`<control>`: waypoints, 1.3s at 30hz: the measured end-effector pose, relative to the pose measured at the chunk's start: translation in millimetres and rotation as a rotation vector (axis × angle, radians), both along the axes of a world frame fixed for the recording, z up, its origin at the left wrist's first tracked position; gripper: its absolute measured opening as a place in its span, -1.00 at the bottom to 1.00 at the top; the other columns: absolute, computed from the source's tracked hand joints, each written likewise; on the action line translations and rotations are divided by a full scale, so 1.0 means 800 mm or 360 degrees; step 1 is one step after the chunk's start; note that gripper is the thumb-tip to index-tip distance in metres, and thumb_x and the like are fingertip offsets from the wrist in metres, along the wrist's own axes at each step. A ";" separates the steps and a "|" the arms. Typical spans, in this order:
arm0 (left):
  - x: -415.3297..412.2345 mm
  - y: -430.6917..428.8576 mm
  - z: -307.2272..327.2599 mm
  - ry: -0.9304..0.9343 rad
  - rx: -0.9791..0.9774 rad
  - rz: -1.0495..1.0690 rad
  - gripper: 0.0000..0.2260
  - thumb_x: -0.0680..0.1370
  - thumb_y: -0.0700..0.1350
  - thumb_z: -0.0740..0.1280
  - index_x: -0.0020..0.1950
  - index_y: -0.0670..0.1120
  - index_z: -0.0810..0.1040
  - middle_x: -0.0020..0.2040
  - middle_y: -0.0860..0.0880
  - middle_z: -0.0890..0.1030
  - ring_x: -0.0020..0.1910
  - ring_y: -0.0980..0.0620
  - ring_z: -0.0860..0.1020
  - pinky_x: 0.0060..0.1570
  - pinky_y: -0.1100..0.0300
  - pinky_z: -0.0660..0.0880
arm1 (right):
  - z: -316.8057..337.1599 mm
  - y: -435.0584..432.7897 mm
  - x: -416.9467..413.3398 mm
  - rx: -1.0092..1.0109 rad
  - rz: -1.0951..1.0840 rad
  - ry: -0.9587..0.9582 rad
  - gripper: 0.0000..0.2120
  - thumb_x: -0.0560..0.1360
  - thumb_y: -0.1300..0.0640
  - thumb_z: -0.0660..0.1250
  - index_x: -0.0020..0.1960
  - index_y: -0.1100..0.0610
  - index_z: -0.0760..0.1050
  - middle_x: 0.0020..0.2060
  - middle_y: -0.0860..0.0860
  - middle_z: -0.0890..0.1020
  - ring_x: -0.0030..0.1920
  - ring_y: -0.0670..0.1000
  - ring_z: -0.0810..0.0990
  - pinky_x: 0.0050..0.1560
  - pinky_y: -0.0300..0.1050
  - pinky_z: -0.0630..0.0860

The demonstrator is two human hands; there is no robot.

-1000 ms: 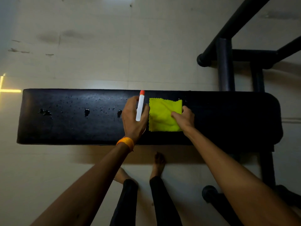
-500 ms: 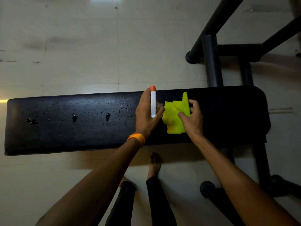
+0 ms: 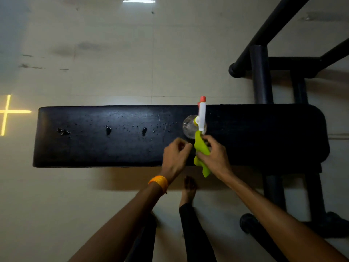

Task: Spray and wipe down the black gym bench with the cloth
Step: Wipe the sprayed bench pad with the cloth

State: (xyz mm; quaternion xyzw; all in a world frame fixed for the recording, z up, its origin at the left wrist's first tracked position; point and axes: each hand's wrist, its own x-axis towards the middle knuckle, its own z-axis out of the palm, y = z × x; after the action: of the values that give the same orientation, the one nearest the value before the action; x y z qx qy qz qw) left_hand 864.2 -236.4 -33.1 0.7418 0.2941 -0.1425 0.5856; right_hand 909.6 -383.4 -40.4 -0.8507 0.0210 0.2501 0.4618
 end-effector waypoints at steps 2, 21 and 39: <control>-0.015 0.011 0.001 0.0128 -0.0221 0.0016 -0.61 0.58 0.18 0.36 -0.02 -0.17 0.63 -0.15 -0.09 0.69 -0.08 -0.14 0.69 -0.02 -0.15 0.67 | -0.002 0.024 -0.019 0.0043 0.0125 0.0012 -0.56 0.35 0.23 0.53 0.21 0.11 0.57 -0.07 0.02 0.67 -0.09 0.06 0.67 -0.09 -0.18 0.61; -0.081 0.244 0.022 -0.0092 0.0008 0.0400 -0.77 0.53 -0.03 0.47 -0.11 -0.15 0.51 -0.23 -0.02 0.66 -0.27 0.02 0.59 -0.25 0.06 0.55 | 0.033 0.264 -0.082 0.0408 -0.0192 0.0249 -0.56 0.35 0.31 0.34 0.14 -0.09 0.50 -0.15 0.18 0.63 -0.22 0.01 0.58 -0.20 0.01 0.59; -0.051 0.423 -0.057 0.0069 0.0587 0.0340 -0.49 0.66 -0.28 0.26 0.60 -0.21 0.21 0.45 -0.21 0.48 0.26 -0.20 0.54 0.37 -0.18 0.45 | -0.044 0.310 -0.149 -0.0625 0.0811 0.0370 -0.75 0.53 0.06 0.33 0.21 -0.07 0.47 -0.08 0.12 0.71 -0.15 0.15 0.72 -0.16 0.01 0.66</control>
State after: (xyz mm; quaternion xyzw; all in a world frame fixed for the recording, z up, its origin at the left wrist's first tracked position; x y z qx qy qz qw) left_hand 823.4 101.6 -78.6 0.7977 0.4047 -0.0392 0.4453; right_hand 790.1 -135.0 -75.6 -0.8671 -0.0920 0.4440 0.2062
